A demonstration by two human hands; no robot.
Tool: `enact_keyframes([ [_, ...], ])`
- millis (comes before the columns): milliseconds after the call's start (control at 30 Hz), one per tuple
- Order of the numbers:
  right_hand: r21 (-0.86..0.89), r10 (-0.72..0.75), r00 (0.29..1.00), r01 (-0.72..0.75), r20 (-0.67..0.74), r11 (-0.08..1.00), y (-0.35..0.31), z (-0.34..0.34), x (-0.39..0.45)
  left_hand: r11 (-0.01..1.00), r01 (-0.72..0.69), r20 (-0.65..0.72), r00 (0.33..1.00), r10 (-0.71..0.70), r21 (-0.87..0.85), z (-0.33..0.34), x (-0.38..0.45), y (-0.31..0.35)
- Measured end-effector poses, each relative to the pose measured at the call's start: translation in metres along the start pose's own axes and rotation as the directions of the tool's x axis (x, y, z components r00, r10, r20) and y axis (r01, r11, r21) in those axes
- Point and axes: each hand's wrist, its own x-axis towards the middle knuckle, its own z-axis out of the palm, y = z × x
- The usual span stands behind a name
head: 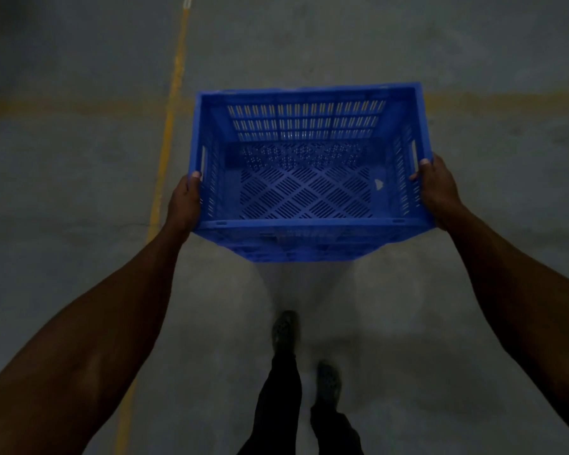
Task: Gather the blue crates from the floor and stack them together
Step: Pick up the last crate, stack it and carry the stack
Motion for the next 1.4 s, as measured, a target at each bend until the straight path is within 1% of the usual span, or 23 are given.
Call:
enact_keyframes([
  [167,-0.035,-0.034,0.999,0.035,0.008,0.999,-0.008,0.001,0.02,1.0,-0.016,0.001,1.0,0.016,0.0,0.0,0.015,0.004],
  [333,-0.014,-0.034,0.999,0.034,0.011,0.999,-0.001,0.0,0.01,1.0,-0.016,-0.007,1.0,0.016,-0.013,0.0,0.003,0.001],
  [467,-0.021,-0.022,1.0,0.022,0.015,1.0,0.001,0.001,0.001,0.999,0.041,-0.006,0.999,-0.042,-0.022,-0.004,0.003,-0.005],
  [600,0.002,-0.022,1.0,0.022,0.006,1.0,0.004,-0.001,-0.002,0.992,0.098,-0.003,0.995,-0.098,-0.081,-0.004,0.004,-0.006],
  [833,0.026,-0.013,1.0,0.013,-0.005,1.0,0.004,0.003,0.003,0.996,0.074,-0.009,0.997,-0.075,-0.041,0.0,0.006,0.001],
  [1033,0.029,0.022,1.0,-0.022,0.005,0.999,0.004,0.002,0.001,0.997,0.062,-0.008,0.998,-0.063,-0.046,-0.002,0.005,-0.002],
  [1200,0.048,0.039,0.999,-0.04,0.01,0.998,0.007,0.005,-0.009,0.995,0.08,0.007,0.997,-0.08,-0.055,-0.009,0.009,-0.008],
  [1400,0.057,0.032,0.999,-0.033,0.004,0.998,0.011,0.001,0.0,0.995,0.086,-0.012,0.996,-0.087,-0.056,-0.001,0.004,-0.007],
])
